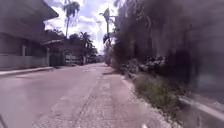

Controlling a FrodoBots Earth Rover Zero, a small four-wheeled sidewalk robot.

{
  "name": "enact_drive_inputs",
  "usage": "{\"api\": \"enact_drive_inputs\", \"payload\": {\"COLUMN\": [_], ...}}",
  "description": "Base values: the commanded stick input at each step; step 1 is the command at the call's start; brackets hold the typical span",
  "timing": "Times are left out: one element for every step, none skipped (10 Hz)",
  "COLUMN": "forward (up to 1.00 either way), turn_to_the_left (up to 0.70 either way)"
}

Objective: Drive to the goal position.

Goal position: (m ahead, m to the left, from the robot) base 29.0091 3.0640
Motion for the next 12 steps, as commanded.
{"api": "enact_drive_inputs", "payload": {"forward": [0.70, 0.70, 0.70, 0.70, 0.70, 0.70, 0.70, 0.70, 0.70, 0.70, 0.70, 0.70], "turn_to_the_left": [0.00, 0.00, 0.00, 0.00, 0.00, 0.00, -0.31, -0.34, -0.34, -0.02, 0.00, 0.00]}}
